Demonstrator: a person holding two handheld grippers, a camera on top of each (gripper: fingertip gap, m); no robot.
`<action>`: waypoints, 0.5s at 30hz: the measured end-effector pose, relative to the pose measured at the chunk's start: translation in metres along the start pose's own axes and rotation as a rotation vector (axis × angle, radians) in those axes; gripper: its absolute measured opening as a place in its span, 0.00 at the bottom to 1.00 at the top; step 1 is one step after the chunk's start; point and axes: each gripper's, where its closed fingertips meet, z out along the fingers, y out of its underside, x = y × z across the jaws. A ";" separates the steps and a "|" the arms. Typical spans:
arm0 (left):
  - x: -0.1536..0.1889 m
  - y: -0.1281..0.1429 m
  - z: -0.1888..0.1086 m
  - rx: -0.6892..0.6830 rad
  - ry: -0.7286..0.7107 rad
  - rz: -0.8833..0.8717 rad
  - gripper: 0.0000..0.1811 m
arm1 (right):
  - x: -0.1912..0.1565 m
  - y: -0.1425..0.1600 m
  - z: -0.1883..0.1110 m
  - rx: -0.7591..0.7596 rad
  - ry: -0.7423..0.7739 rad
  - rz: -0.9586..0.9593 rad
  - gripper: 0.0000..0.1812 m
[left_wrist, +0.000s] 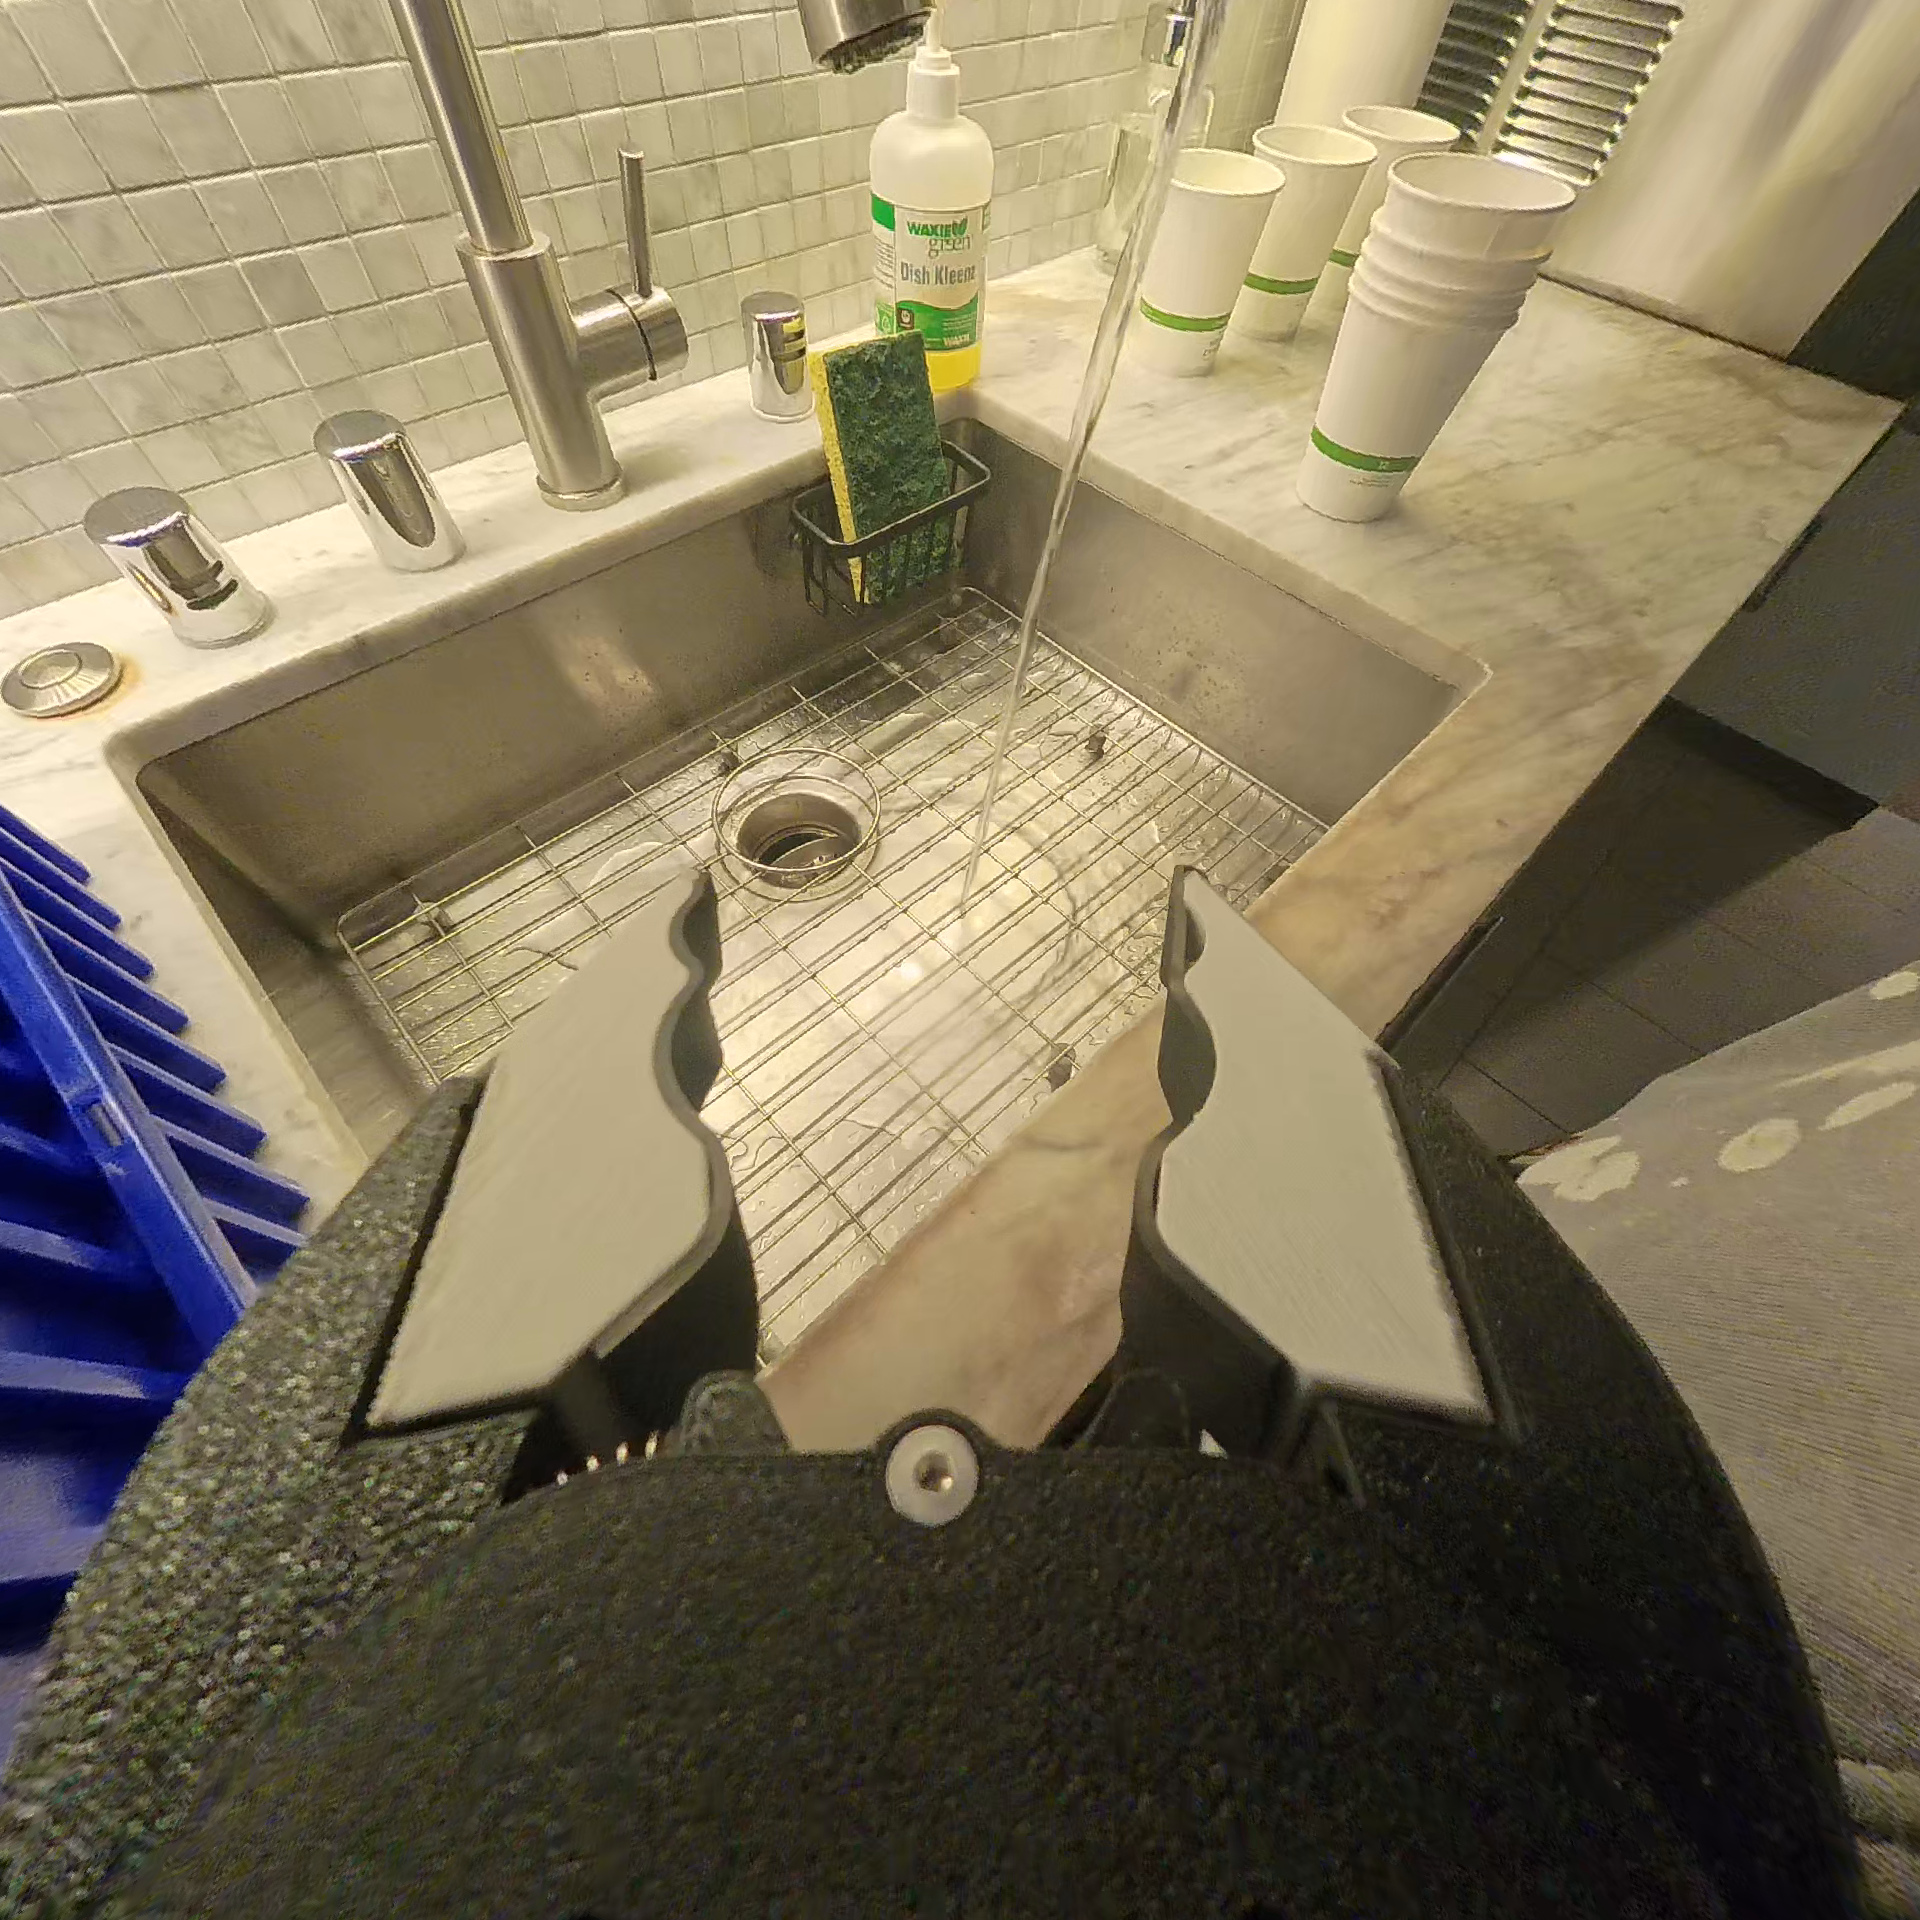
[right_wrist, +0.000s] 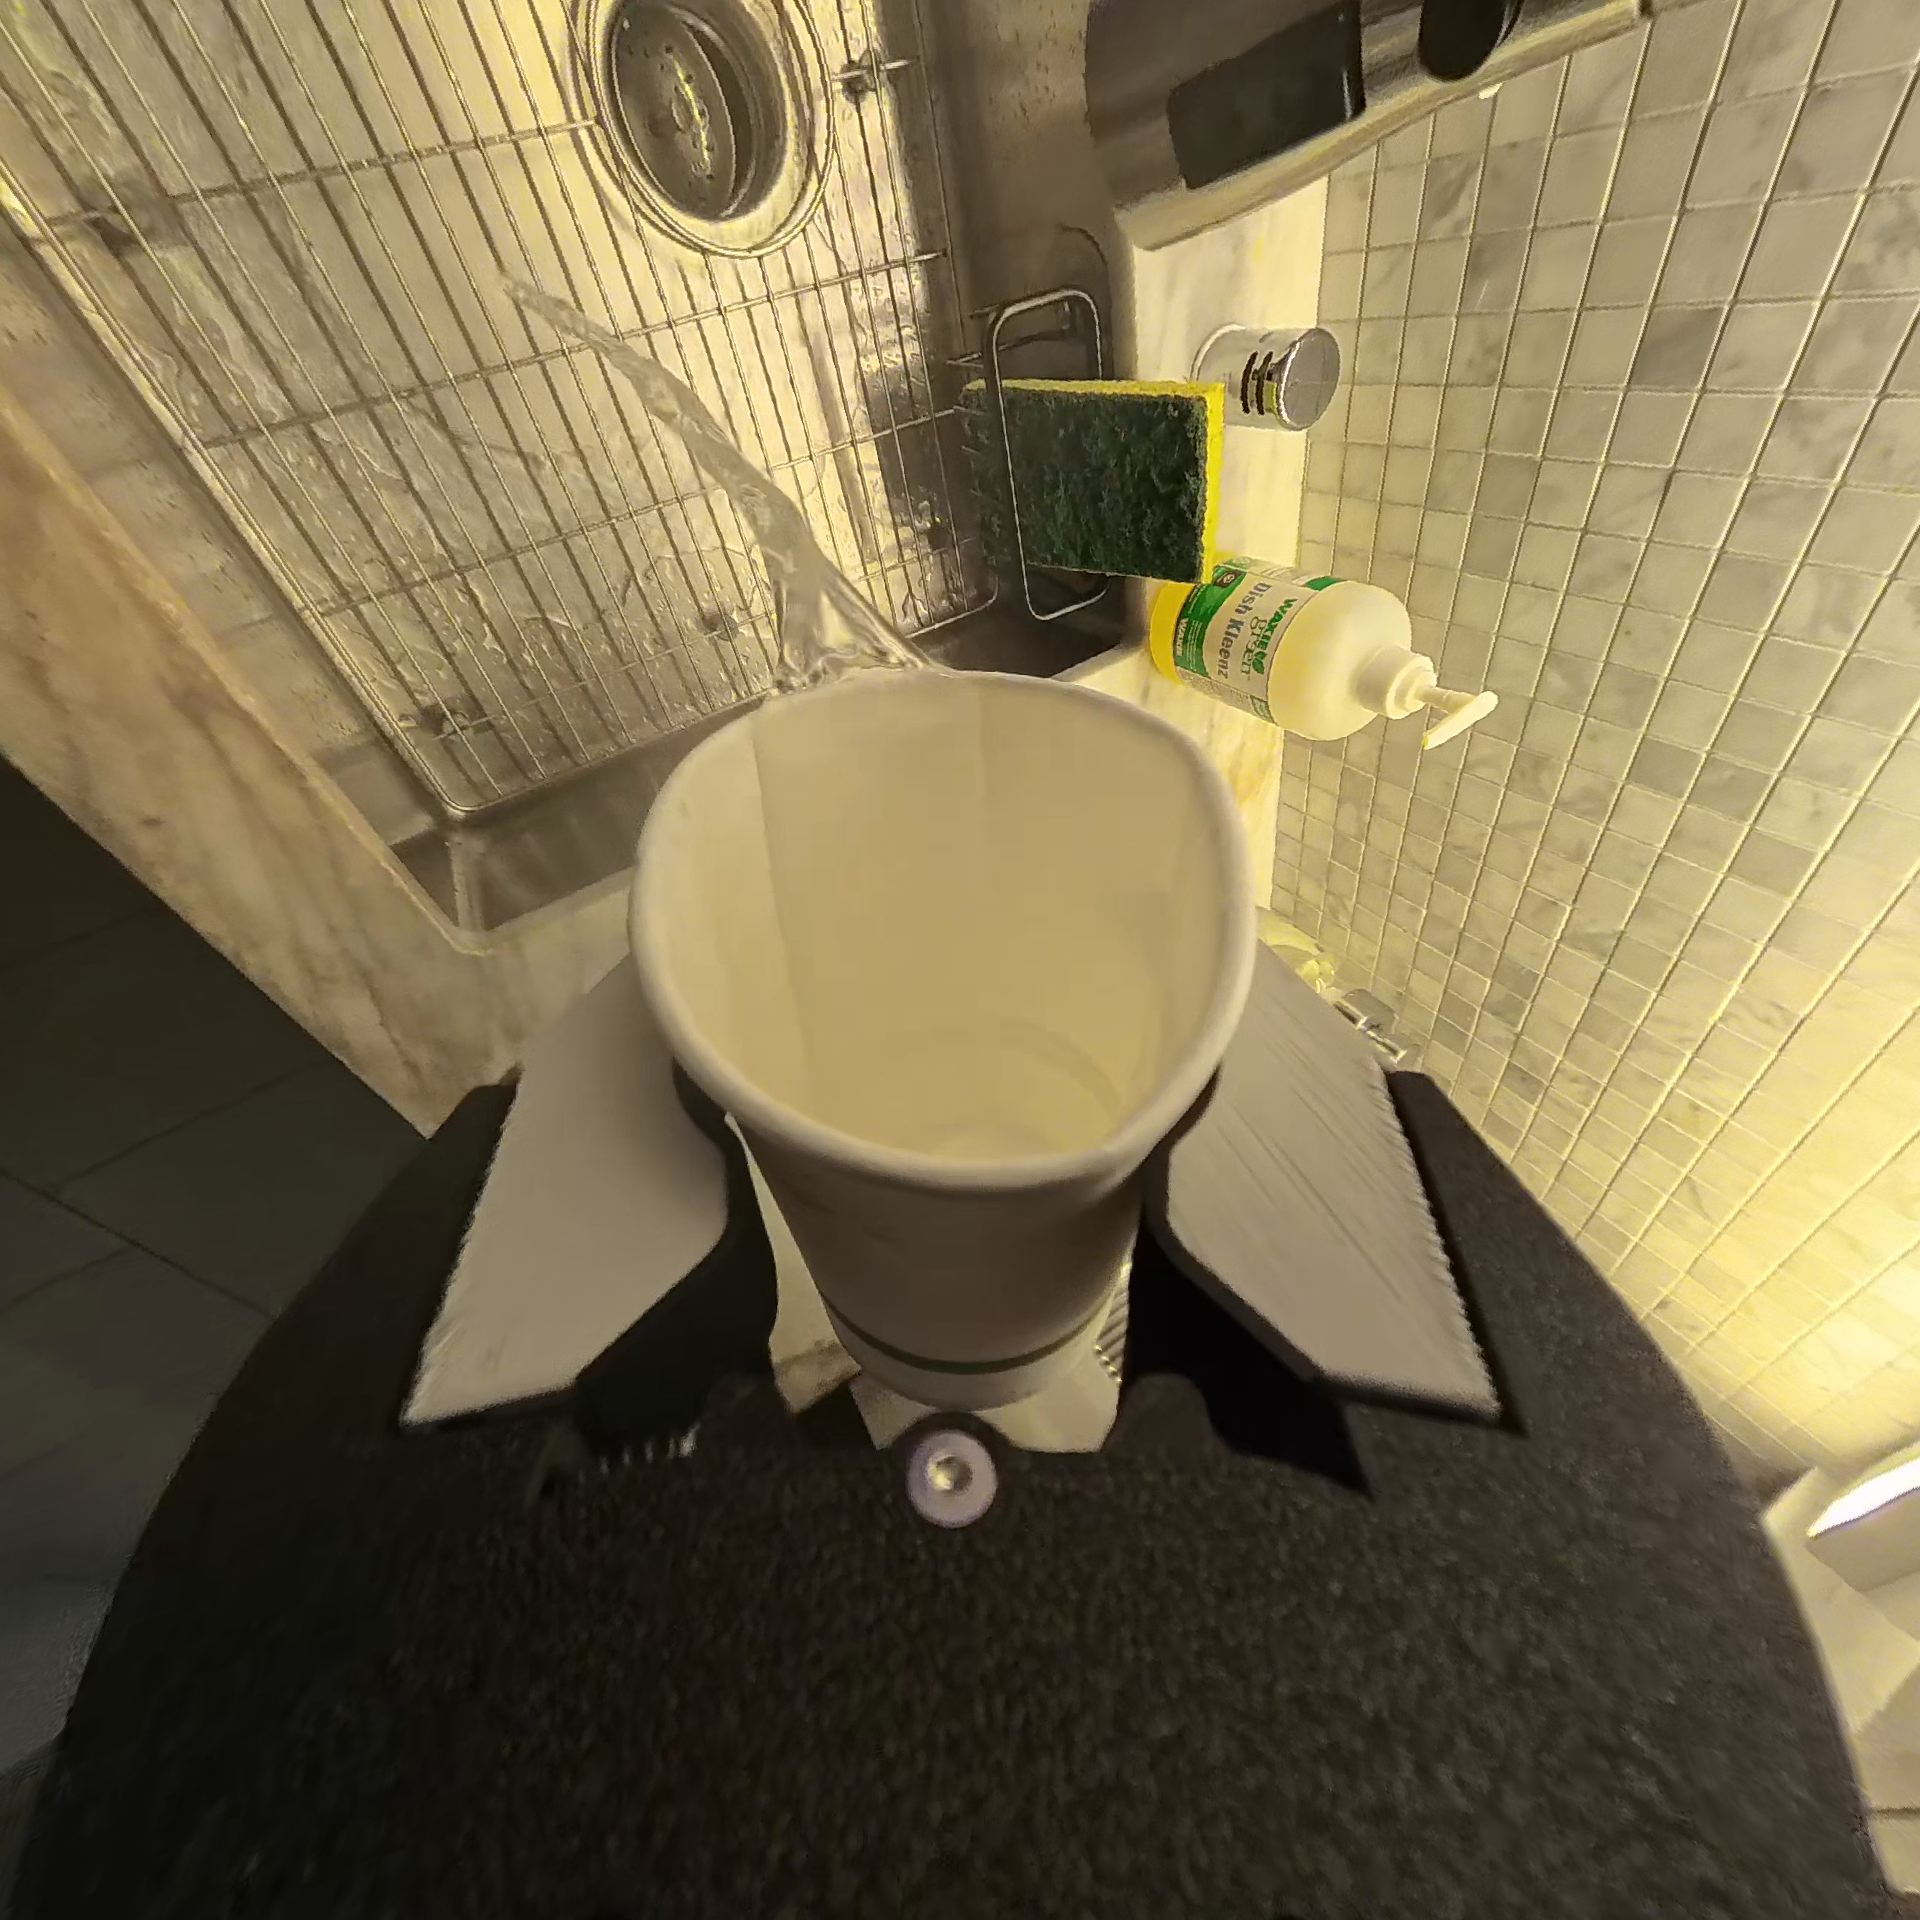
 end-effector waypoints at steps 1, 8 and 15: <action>0.001 0.000 0.000 0.000 0.001 0.000 0.47 | 0.001 -0.001 -0.001 -0.003 0.003 -0.007 0.44; 0.003 0.001 0.000 0.003 0.002 -0.006 0.47 | 0.008 -0.004 -0.004 -0.043 0.043 -0.097 0.44; 0.001 0.004 0.000 0.002 -0.002 -0.012 0.47 | 0.018 -0.015 -0.011 -0.073 0.096 -0.203 0.44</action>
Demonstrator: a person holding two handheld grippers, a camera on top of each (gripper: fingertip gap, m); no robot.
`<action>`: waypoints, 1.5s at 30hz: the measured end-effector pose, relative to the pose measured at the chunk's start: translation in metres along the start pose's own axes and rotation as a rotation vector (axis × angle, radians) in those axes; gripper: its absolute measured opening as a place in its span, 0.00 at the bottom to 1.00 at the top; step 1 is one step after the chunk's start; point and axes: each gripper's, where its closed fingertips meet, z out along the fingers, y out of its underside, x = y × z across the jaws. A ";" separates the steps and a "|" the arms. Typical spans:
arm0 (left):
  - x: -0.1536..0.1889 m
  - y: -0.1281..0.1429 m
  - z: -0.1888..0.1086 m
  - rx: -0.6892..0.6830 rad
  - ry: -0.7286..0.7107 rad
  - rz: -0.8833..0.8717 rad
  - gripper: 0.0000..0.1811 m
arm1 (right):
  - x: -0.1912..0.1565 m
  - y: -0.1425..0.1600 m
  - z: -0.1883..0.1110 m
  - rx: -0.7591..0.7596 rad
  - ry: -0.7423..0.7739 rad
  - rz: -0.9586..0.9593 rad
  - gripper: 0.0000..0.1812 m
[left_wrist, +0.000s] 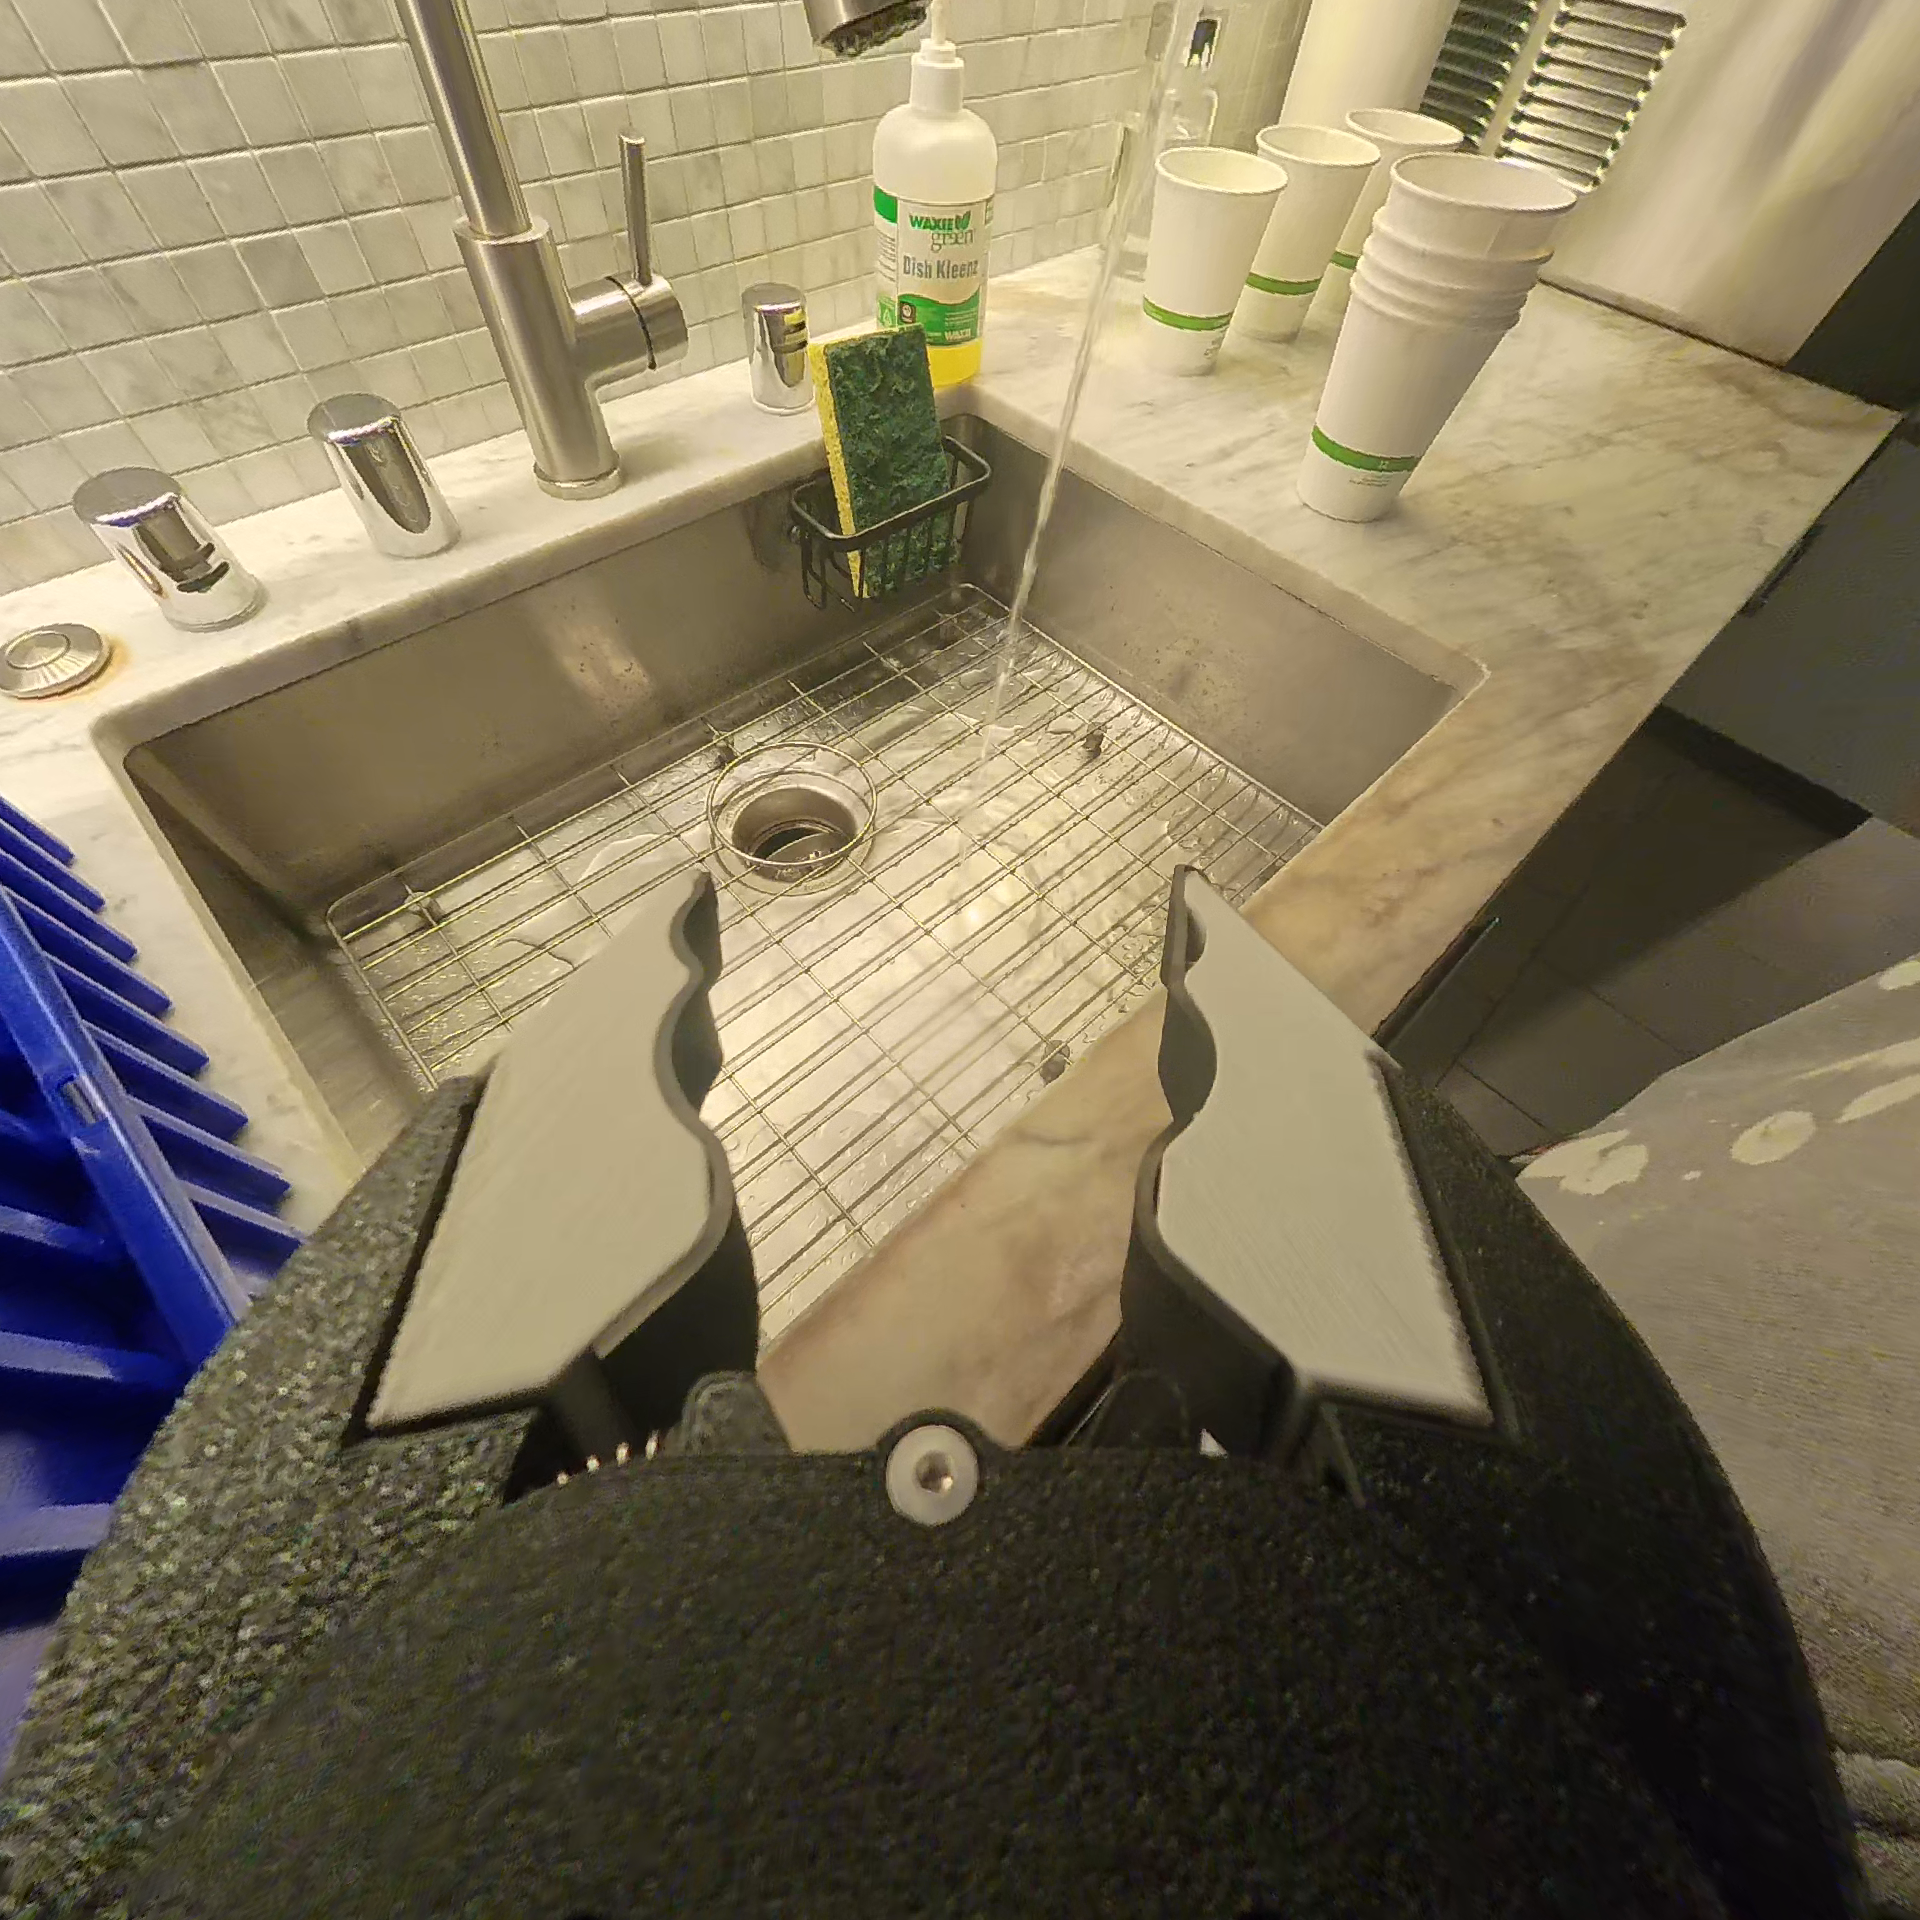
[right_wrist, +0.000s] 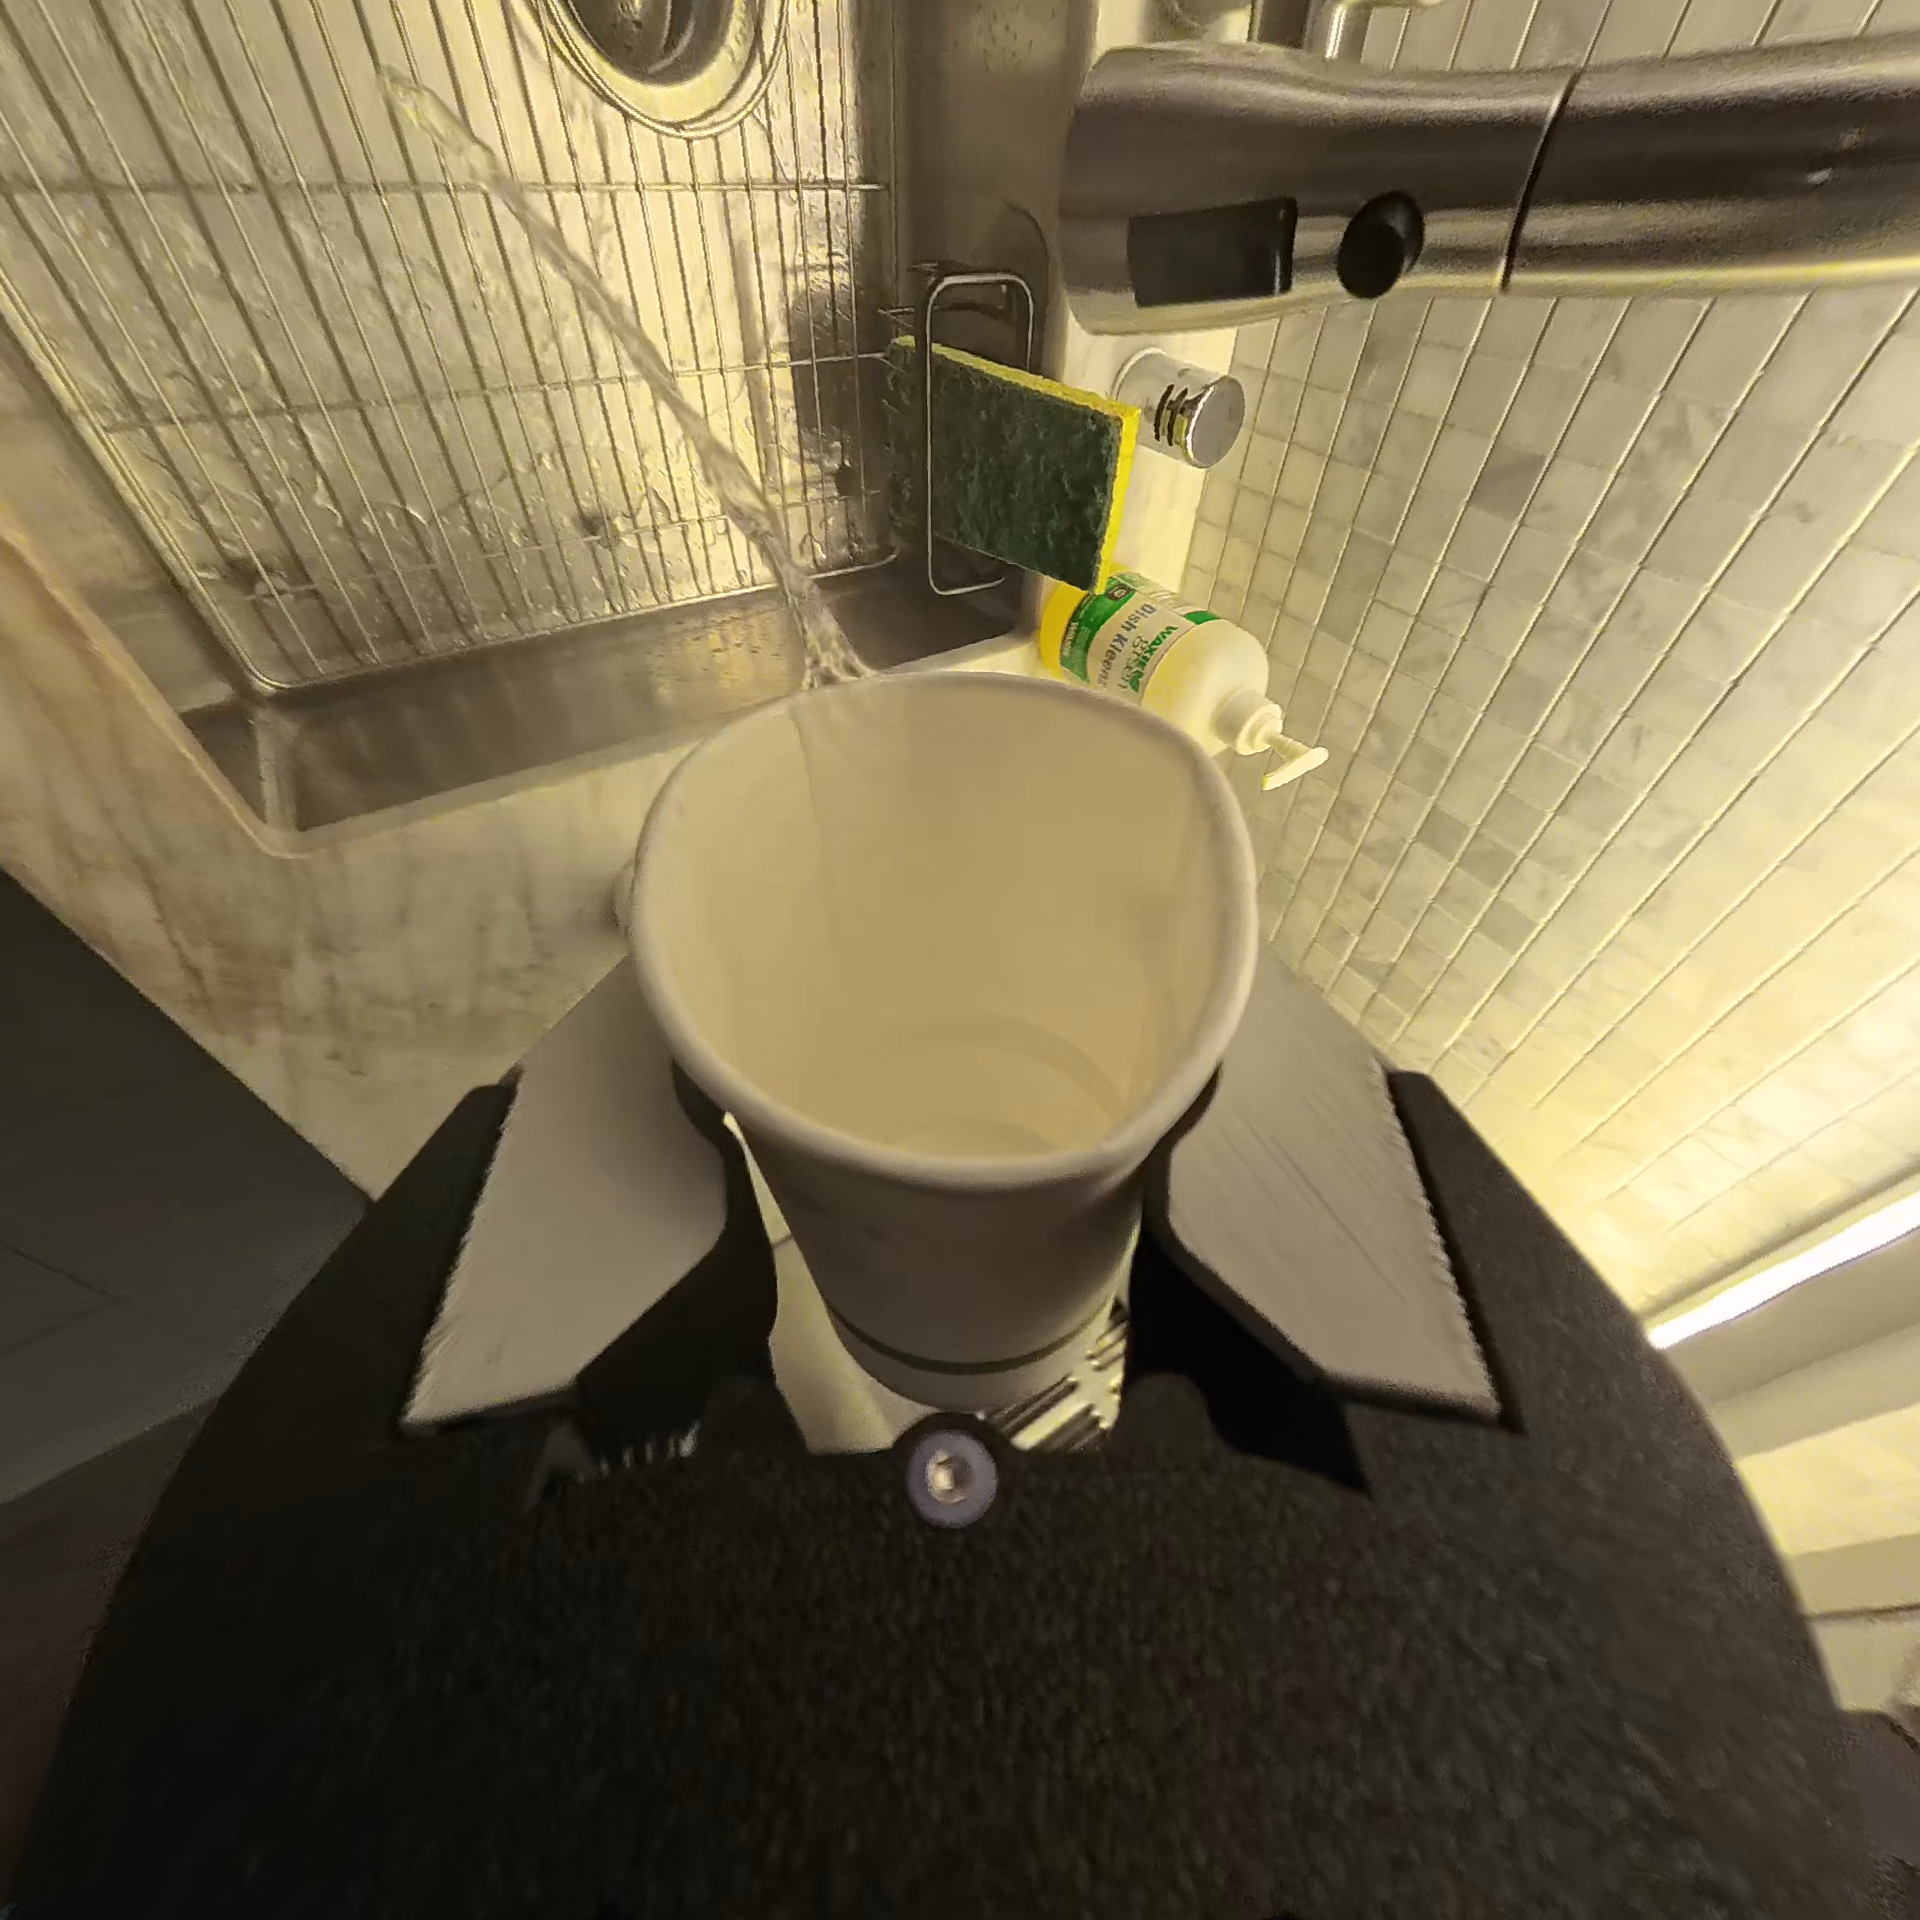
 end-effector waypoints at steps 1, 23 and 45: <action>0.000 0.000 0.000 -0.001 -0.001 -0.001 0.47 | 0.002 -0.001 -0.001 -0.006 0.011 -0.019 0.44; -0.006 0.005 -0.002 -0.018 -0.012 -0.006 0.47 | 0.031 -0.045 -0.018 -0.099 0.418 -0.628 0.44; 0.029 -0.021 0.035 -0.067 0.052 0.066 0.47 | -0.053 -0.019 -0.020 1.140 0.012 1.189 0.47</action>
